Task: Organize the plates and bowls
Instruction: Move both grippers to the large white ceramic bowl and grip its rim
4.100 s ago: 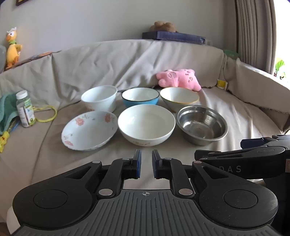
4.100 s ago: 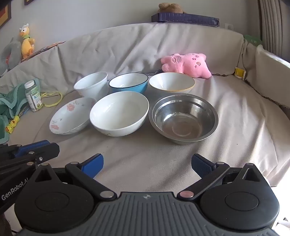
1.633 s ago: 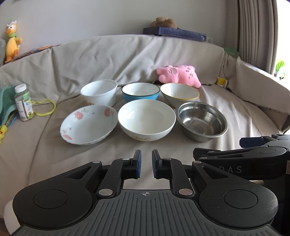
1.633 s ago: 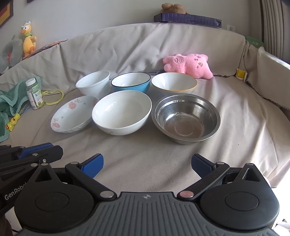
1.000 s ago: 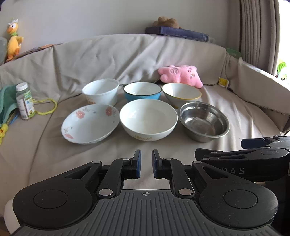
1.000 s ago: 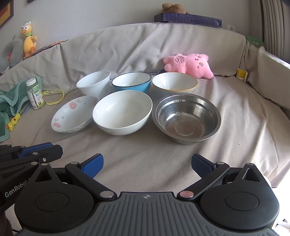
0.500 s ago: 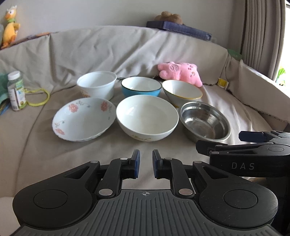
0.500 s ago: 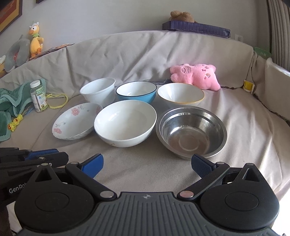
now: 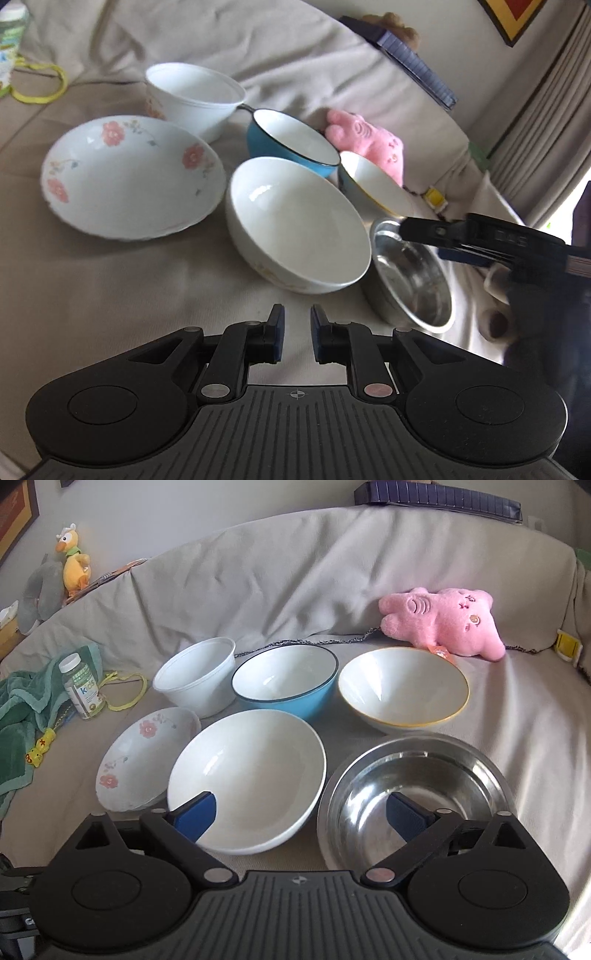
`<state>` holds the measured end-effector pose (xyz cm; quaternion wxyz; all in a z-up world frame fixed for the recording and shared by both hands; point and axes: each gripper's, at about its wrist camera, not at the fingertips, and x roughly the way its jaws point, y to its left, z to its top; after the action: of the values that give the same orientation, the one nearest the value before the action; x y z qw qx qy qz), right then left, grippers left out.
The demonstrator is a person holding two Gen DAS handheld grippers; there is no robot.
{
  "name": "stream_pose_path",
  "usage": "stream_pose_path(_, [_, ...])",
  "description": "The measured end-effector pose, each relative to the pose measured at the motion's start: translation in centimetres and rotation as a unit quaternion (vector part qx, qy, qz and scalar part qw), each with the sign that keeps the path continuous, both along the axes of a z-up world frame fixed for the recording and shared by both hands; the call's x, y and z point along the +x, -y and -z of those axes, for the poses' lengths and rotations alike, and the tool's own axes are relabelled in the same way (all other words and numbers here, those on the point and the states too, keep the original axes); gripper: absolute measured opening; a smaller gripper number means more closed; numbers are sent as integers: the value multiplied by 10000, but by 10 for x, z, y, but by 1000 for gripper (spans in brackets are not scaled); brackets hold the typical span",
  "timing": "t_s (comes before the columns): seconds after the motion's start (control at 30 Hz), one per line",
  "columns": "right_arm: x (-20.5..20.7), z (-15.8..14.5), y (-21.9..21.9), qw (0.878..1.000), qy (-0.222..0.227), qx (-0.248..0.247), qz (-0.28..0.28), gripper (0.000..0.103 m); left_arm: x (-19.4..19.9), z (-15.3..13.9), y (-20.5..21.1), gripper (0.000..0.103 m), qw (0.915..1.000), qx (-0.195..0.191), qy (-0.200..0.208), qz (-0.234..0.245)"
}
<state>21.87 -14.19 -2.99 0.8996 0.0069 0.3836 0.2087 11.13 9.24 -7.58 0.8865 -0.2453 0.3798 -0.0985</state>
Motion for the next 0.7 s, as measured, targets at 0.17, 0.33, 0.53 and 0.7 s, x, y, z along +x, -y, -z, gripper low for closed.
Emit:
stream_pose_path(0.17, [45,-3,-18,9985,20,-464,-303,64,33,-13,-20,16,9990,-200,-114,-387])
stream_pose_path(0.33, [88,3,-35,9961,-307,-650,-512,52,56,-10,-31,17,9954,-505,-159,-804])
stream_pose_path(0.53, [113,28,-59,9911,-567,-962,-728,52,69,3,-23,17,9951,-390,-252,-871])
stream_pose_path(0.7, [123,48,-70,9881,-809,-1032,-804,51,77,7,-12,17,9954,-229,-352,-858])
